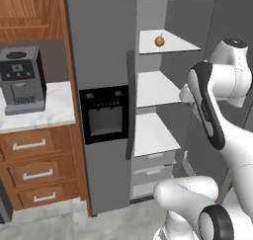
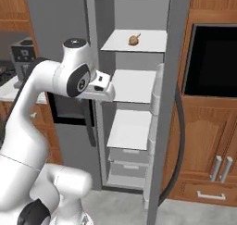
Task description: Place the cold items (onion and peach) from the fridge in one tupperware on the dining counter. Place the warm items (hot dog and kebab skewer) in the stove area in another tupperware.
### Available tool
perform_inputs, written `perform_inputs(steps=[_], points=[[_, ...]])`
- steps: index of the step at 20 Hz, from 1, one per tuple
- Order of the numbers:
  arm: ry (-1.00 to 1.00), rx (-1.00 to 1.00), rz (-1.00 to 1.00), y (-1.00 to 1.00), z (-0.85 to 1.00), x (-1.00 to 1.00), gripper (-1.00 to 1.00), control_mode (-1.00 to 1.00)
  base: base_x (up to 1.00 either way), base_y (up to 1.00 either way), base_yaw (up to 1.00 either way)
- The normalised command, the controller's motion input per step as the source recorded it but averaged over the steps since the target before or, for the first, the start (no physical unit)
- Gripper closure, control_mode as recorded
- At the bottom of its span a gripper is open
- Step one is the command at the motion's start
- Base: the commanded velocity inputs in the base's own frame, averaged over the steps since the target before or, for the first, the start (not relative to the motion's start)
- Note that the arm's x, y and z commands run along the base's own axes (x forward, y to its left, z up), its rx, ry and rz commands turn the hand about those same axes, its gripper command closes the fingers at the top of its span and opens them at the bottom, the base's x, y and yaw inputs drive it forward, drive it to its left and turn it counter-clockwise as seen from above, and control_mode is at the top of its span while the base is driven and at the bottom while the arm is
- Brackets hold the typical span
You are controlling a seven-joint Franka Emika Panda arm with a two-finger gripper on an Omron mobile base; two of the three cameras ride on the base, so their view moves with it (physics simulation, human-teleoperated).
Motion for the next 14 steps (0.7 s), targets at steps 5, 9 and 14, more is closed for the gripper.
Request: perform_inputs(steps=[5, 9, 14], points=[[0.00, 0.00, 0.00, 0.00, 0.00, 0.00, -1.00, 1.00, 0.59, 0.17, -0.37], [0.00, 0.00, 0.00, 0.00, 0.00, 0.00, -1.00, 1.00, 0.27, 0.00, -0.11], [0.00, 0.00, 0.00, 0.00, 0.00, 0.00, -1.00, 1.00, 0.38, 0.13, -0.06]])
